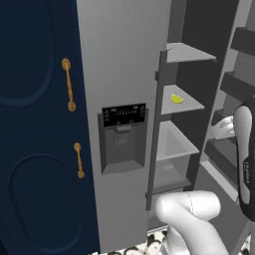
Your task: Grab a lemon wedge from the fridge and one ice cube from the ice bowl, and put them in the glass of lemonade.
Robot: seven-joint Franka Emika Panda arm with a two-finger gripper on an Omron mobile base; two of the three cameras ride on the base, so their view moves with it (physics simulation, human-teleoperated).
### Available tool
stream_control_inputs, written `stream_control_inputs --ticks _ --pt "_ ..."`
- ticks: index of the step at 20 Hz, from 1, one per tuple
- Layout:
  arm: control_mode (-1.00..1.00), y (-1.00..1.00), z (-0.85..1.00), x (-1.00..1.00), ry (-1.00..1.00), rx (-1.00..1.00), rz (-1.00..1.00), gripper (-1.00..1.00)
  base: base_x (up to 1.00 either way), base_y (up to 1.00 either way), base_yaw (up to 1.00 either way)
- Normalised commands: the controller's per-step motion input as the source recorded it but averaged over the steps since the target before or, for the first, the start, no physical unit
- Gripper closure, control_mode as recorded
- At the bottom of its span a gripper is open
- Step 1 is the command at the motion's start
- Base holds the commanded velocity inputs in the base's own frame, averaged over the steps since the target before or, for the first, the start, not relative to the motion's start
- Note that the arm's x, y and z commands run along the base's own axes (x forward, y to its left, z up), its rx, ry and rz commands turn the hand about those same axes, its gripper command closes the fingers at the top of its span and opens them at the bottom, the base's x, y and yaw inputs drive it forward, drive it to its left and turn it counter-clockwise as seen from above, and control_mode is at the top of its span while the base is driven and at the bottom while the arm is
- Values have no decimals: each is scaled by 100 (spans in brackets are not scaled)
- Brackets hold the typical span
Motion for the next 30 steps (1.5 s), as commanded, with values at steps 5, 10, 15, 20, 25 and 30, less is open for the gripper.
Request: stream_control_inputs --ticks 5,10,15,20,25,30 --pt "100 -5 -10 -4 0 0 0 -100 26 -33 10" --pt "100 0 0 0 0 0 0 -100 47 -32 29" --pt "100 0 0 0 0 0 0 -100 80 2 4" --pt "100 0 0 0 0 0 0 -100 77 -27 -4" --pt "100 0 0 0 0 0 0 -100 31 -50 -1" --pt "100 0 0 0 0 0 0 -100 0 -29 0"
